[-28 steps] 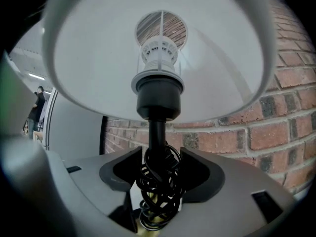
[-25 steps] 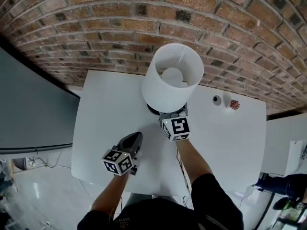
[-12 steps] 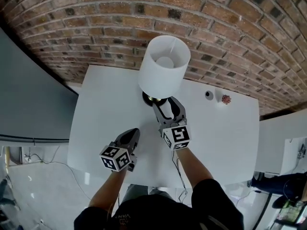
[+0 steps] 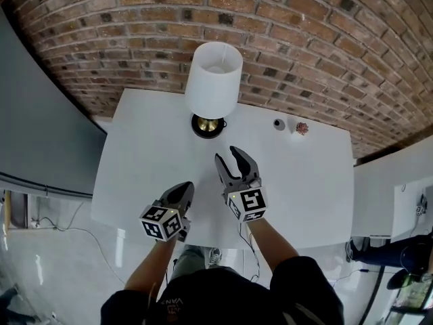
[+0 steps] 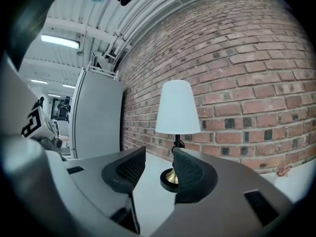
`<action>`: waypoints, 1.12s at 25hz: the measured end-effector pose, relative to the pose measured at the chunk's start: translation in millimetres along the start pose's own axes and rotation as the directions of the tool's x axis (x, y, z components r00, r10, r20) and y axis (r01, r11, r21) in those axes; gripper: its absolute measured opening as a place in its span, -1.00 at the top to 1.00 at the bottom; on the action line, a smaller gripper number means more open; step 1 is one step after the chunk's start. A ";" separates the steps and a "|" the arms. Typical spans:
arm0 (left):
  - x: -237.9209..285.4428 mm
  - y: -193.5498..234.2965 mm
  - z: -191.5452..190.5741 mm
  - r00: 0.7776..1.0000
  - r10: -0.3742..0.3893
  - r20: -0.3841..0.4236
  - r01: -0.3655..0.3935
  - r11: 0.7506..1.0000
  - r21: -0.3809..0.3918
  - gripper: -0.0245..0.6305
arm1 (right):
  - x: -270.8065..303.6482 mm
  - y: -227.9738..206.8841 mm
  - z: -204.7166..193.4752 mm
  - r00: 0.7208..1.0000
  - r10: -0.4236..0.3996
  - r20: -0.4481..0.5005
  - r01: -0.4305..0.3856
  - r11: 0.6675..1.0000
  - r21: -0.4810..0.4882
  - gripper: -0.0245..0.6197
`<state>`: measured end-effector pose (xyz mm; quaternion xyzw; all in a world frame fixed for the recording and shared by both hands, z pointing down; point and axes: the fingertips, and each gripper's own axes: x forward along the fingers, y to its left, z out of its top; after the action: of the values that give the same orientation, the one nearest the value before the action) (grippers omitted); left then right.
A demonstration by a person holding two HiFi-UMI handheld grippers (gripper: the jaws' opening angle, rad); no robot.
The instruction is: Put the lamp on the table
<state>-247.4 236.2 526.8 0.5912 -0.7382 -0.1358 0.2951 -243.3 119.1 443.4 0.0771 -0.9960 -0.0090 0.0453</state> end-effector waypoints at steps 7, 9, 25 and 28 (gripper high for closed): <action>-31.7 -36.6 -15.6 0.999 0.015 0.031 -0.016 0.998 0.056 0.92 | -59.4 19.6 12.4 1.000 0.008 0.016 -0.008 1.000 -0.022 0.63; -40.5 -47.4 -19.8 0.999 0.013 0.039 -0.016 0.996 0.085 0.92 | -76.4 26.4 12.9 1.000 0.014 0.015 -0.013 1.000 -0.027 0.74; -122.0 -128.2 -52.9 0.996 0.019 0.086 -0.044 0.954 0.296 0.92 | -211.9 86.3 -14.3 0.994 0.085 -0.066 -0.083 0.996 0.041 0.92; -134.5 -138.8 -66.3 0.997 0.018 0.072 -0.040 0.948 0.317 0.92 | -232.1 90.9 -21.1 0.993 0.090 -0.079 -0.086 0.995 0.051 0.92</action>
<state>-80.8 337.5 465.9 0.6153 -0.7686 -0.0309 0.1725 -26.9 244.5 446.1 0.0346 -0.9956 0.0196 0.0845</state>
